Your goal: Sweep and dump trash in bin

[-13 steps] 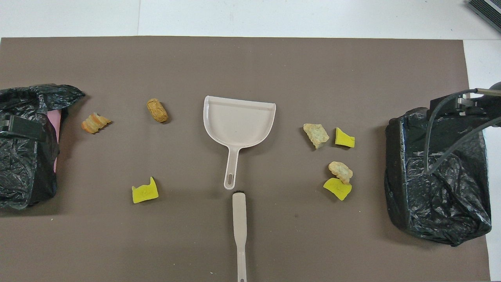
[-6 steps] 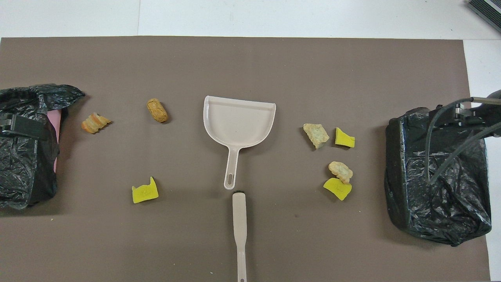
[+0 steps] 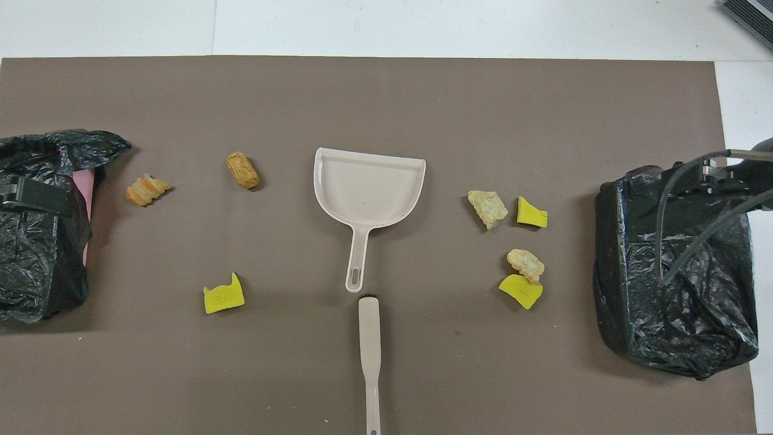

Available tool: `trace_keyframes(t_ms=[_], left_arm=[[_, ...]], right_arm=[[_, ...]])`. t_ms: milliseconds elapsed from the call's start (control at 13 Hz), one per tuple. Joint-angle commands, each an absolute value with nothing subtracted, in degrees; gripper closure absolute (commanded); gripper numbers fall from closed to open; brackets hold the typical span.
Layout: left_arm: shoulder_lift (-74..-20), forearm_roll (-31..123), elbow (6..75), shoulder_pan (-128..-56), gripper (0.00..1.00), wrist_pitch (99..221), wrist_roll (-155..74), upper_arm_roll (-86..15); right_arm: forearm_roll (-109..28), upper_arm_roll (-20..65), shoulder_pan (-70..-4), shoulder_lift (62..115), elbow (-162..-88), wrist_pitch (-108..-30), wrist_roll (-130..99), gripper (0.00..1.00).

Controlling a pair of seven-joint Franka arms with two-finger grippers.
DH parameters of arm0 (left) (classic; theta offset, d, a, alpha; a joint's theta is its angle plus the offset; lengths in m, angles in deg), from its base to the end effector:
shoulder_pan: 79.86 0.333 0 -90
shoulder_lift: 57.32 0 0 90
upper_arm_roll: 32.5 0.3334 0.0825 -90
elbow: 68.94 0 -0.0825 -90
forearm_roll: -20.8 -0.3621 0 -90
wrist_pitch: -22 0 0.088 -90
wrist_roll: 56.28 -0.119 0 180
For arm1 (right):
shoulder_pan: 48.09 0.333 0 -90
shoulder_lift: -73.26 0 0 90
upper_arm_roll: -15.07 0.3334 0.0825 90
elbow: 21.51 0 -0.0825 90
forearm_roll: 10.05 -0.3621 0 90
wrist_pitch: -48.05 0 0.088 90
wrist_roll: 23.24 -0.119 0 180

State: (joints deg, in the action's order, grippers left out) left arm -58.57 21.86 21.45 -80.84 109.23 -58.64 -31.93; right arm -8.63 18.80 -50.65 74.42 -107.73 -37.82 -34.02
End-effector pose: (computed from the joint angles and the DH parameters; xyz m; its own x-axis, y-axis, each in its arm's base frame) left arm 0.5200 -0.0059 0.6342 0.9983 -0.0492 -0.0325 -0.0486 -0.9986 0.0201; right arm 0.5320 0.0074 0.6424 0.9854 -0.1686 -0.0214 -0.1680 -0.9854 0.0279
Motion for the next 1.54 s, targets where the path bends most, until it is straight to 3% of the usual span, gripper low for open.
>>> trace_keyframes(t_ms=[0, 1462], left_arm=[[-60.66, 21.41, 24.21, -80.56, 0.0, 109.8, -58.65, -31.97], [-62.24, 22.03, 30.46, -83.64, 0.0, 111.65, -59.27, -32.41]], right_arm=[[-8.91, 19.11, -51.08, 73.88, -107.82, -37.99, -32.99, 0.0], [-9.0, 19.11, -51.43, 73.79, -107.91, -37.99, -32.55, 0.0]])
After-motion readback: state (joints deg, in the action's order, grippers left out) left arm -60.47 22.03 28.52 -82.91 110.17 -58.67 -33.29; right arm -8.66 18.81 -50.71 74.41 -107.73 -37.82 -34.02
